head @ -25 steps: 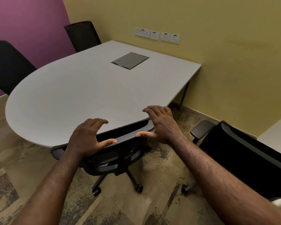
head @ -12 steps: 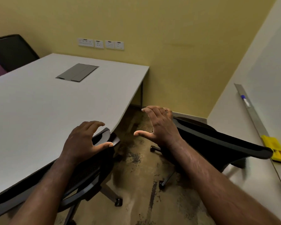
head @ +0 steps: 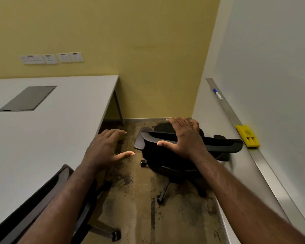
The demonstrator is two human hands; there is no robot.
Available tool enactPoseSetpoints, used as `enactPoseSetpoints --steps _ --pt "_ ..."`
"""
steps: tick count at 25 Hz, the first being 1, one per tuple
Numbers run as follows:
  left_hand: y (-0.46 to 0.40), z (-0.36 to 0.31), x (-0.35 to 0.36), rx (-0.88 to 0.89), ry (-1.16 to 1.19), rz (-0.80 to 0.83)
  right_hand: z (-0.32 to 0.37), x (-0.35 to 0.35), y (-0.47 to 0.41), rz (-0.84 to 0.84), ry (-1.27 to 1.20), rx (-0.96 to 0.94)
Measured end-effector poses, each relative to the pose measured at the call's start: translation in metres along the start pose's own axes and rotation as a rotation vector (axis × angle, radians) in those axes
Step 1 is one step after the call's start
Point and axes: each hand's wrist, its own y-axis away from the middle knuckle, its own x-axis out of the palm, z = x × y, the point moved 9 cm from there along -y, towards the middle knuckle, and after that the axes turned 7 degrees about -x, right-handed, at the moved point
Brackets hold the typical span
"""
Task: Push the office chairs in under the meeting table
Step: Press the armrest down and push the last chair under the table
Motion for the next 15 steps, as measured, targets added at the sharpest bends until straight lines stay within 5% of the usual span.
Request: enactPoseSetpoints --steps 15 --pt "-0.081 -0.109 0.155 0.17 -0.032 0.297 -0.151 0.009 0.116 0.11 0.029 0.298"
